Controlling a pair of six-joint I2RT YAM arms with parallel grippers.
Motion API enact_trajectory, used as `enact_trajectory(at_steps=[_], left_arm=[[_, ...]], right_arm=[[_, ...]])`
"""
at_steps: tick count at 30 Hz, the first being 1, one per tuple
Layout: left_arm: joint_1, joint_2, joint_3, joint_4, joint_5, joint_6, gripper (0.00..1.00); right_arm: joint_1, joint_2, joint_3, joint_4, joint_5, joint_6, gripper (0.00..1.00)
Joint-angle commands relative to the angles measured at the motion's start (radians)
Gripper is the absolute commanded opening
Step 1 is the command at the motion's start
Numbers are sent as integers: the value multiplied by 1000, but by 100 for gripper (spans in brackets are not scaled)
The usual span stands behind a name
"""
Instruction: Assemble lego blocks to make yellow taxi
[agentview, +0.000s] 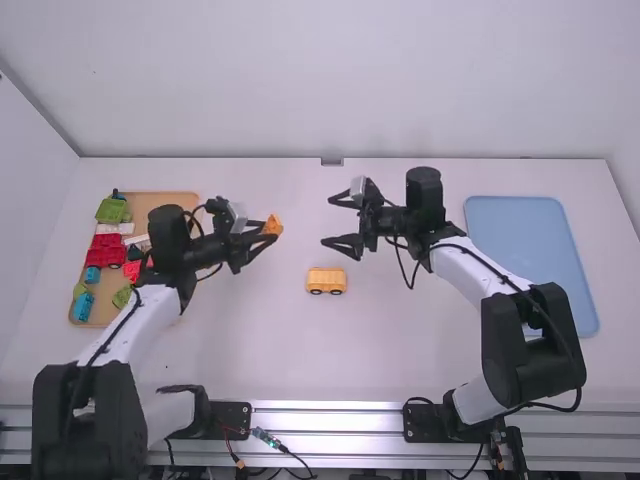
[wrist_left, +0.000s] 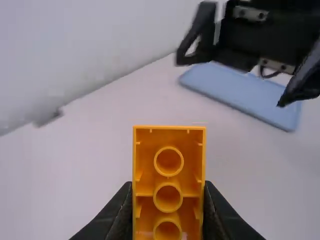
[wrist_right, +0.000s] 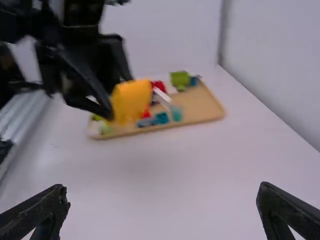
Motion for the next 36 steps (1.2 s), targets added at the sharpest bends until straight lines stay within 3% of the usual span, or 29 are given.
enact_trajectory(at_steps=[1, 8, 9, 12, 17, 31, 36], left_arm=[[-51, 46, 17, 81, 85, -84, 2], [-129, 196, 17, 458, 119, -294, 2], [-133, 205, 17, 478, 120, -304, 2], [-176, 303, 17, 740, 197, -365, 2], [-205, 372, 17, 944, 115, -502, 2], [-247, 384, 17, 1044, 108, -518, 2], [-243, 384, 11, 1063, 110, -510, 2]], right_arm=[[-3, 23, 21, 26, -192, 14, 97], [-3, 66, 23, 195, -319, 122, 77], [-3, 66, 23, 204, -319, 131, 76], [-2, 66, 23, 285, -286, 225, 73], [-2, 66, 23, 284, -288, 231, 72], [24, 66, 23, 324, -282, 243, 59], [24, 66, 23, 323, -289, 242, 59]])
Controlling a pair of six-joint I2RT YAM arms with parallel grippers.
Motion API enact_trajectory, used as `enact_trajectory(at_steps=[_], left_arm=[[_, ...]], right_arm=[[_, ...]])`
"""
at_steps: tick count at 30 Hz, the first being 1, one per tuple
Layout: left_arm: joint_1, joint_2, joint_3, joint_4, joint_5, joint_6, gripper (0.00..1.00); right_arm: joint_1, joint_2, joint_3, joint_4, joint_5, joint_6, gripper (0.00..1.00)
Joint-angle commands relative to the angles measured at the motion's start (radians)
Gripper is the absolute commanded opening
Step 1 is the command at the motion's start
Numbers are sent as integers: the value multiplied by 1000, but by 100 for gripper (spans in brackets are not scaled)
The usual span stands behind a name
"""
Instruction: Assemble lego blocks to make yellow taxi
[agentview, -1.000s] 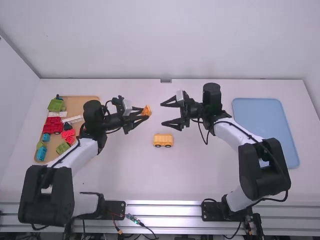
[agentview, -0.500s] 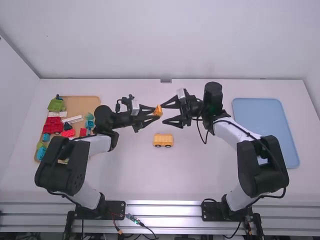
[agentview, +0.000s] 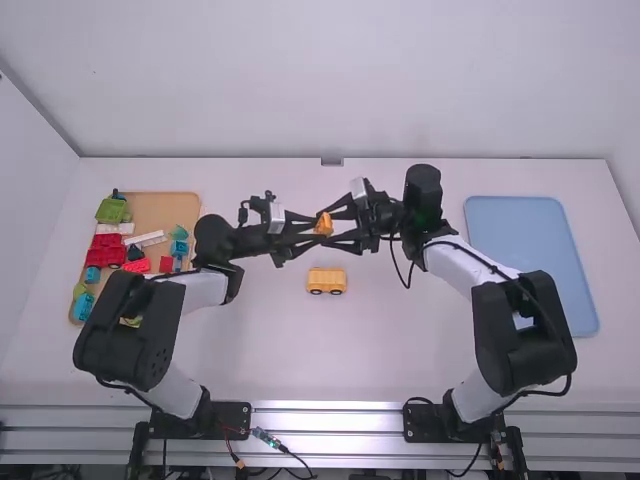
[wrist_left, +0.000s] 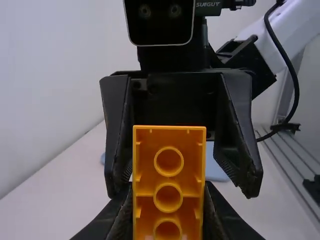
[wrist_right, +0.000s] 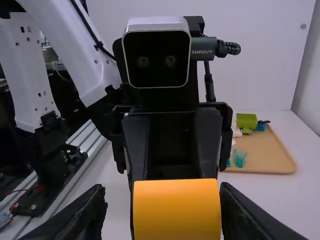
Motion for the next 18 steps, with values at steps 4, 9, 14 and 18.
enact_trajectory(at_steps=[4, 9, 14, 18], left_arm=[[-3, 2, -19, 59, -50, 8, 2], [5, 2, -77, 153, -86, 3, 2], [-2, 2, -91, 168, -100, 4, 2], [2, 2, -89, 148, -110, 4, 2]], right_arm=[[-1, 6, 21, 3, -27, 7, 57], [-29, 6, 21, 3, -27, 6, 57], [-21, 6, 21, 6, -27, 6, 54], [0, 6, 21, 6, -27, 3, 54]])
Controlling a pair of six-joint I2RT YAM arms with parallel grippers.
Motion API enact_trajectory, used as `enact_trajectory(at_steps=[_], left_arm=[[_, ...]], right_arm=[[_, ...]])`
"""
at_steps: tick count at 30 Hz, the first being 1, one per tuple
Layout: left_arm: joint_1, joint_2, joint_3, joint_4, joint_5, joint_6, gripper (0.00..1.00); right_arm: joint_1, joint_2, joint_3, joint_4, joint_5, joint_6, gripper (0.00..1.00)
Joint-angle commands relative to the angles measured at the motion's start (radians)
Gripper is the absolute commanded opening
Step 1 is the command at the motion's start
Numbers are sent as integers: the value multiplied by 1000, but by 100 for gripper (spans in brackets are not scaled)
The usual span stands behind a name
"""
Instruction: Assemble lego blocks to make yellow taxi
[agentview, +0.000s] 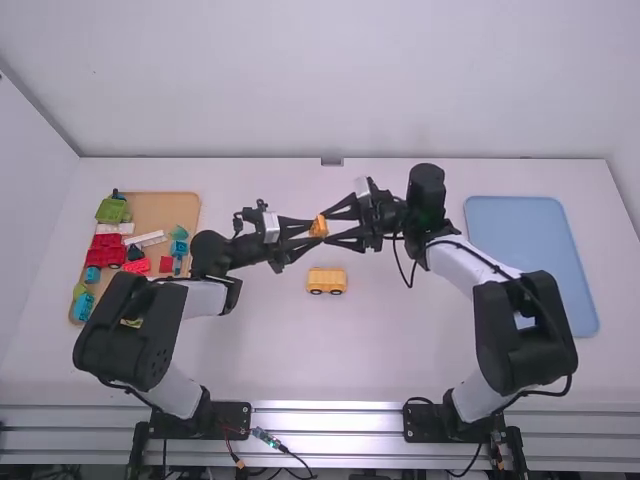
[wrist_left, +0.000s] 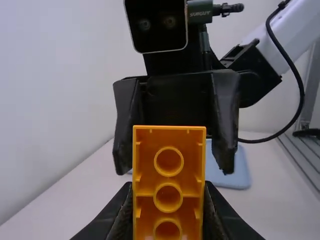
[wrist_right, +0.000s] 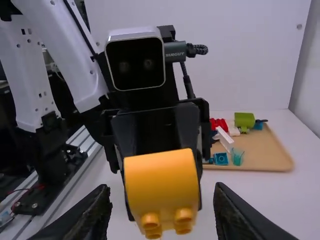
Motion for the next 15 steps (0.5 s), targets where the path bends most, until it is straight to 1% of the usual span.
enact_trajectory(at_steps=[1, 6, 10, 15], left_arm=[[-3, 2, -1, 3, -11, 5, 2], [5, 2, -1, 3, -11, 4, 2], [-3, 2, -1, 3, -12, 4, 2], [-3, 2, 0, 3, -15, 4, 3]], right_arm=[[14, 6, 21, 4, -14, 0, 51], [17, 6, 21, 3, -14, -8, 46], [10, 6, 21, 3, -14, -7, 34], [17, 6, 21, 3, -21, -8, 28]])
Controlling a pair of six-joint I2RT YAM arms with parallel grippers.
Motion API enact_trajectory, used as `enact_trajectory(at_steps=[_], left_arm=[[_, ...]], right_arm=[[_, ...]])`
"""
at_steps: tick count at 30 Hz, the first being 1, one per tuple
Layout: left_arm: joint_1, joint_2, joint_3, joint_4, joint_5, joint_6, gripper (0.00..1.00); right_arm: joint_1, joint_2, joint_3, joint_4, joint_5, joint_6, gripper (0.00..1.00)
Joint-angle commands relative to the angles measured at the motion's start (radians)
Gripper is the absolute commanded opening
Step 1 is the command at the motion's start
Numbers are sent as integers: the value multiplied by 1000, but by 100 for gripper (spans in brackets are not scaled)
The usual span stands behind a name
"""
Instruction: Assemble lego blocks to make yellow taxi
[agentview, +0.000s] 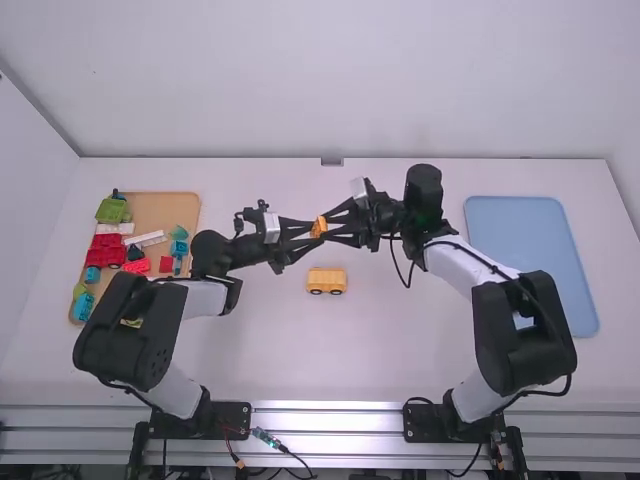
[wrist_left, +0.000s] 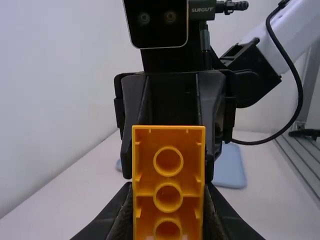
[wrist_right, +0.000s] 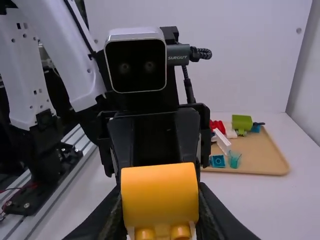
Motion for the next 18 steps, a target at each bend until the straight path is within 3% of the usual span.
enact_trajectory(at_steps=[1, 3, 5, 6, 8, 9, 10, 11, 12, 13, 14, 18], left_arm=[[-2, 2, 0, 7, -28, 13, 8], [-2, 2, 0, 6, -27, 13, 28], [-2, 2, 0, 5, -28, 13, 34], [-2, 2, 0, 1, -27, 13, 46], [-2, 2, 0, -8, -27, 17, 54], [3, 2, 0, -21, -24, 15, 63], [5, 2, 0, -23, -24, 14, 64], [11, 2, 0, -45, -24, 13, 77], [13, 2, 0, -61, -25, 13, 82], [14, 2, 0, -77, -25, 18, 95], [18, 2, 0, -92, -24, 26, 99], [53, 2, 1, -223, -24, 87, 99]], right_arm=[[7, 6, 21, -2, -44, 15, 29], [8, 6, 21, -3, -43, 5, 27], [10, 6, 21, -2, -43, 6, 22], [8, 6, 21, -3, -43, 5, 21], [7, 6, 21, -5, -35, 6, 15], [7, 6, 21, -17, -12, 6, 13], [7, 6, 21, -19, -8, 6, 13], [7, 6, 21, -33, 31, 5, 12], [7, 6, 21, -39, 47, 6, 12], [7, 6, 21, -51, 56, 5, 12], [7, 6, 21, -56, 71, 5, 12], [7, 6, 23, -77, 129, 6, 2]])
